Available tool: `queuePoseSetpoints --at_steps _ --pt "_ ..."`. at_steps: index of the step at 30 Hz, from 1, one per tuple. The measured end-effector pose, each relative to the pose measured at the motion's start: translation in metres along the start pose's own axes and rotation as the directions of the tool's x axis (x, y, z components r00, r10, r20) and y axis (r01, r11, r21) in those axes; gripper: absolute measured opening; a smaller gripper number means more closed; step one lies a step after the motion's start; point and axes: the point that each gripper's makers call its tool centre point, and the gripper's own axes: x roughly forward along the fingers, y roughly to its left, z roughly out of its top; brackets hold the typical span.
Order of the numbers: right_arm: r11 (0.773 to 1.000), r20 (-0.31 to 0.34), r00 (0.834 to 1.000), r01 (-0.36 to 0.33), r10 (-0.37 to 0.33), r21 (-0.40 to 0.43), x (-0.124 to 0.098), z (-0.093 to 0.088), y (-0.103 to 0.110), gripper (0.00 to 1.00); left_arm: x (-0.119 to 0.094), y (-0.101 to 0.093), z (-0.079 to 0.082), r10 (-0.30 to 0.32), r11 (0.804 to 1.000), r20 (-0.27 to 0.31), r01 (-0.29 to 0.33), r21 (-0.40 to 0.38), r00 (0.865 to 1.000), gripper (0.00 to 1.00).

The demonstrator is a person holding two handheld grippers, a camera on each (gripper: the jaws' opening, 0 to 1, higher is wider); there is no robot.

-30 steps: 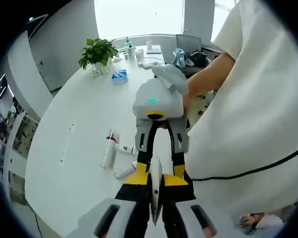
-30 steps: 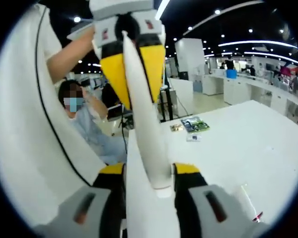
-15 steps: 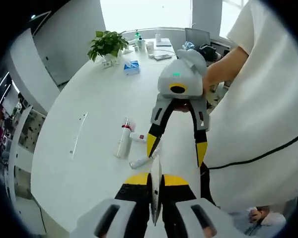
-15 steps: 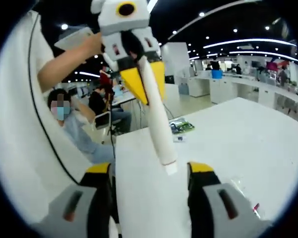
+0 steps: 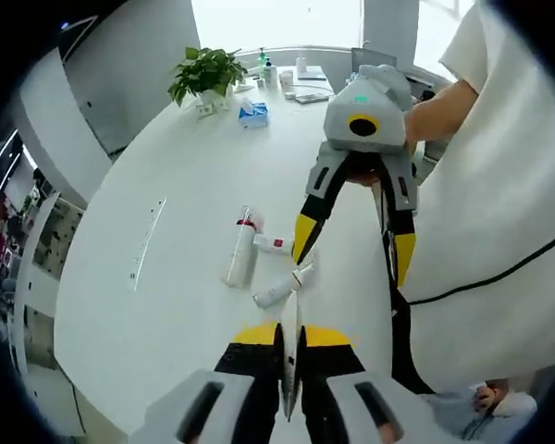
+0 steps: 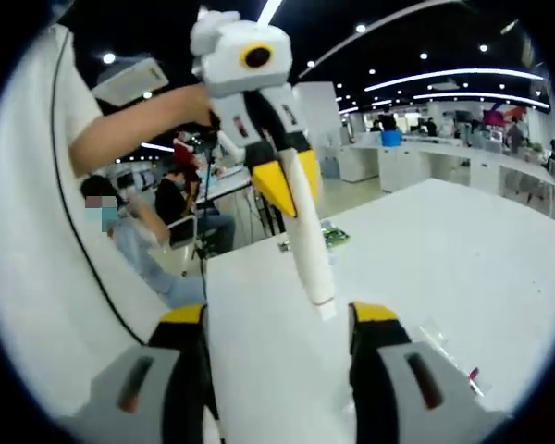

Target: Arrange the skincare products in the storage area until every visible bottle or jar stands upright without overlapping.

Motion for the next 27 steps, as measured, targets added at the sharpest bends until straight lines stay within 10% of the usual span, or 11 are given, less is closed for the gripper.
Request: queuePoseSetpoints --at_steps 27 --pt "0.996 0.017 0.997 0.074 -0.075 0.057 -0.022 -0.009 -0.016 0.59 0.009 0.064 -0.005 0.031 0.998 -0.021 -0.030 0.057 0.999 0.04"
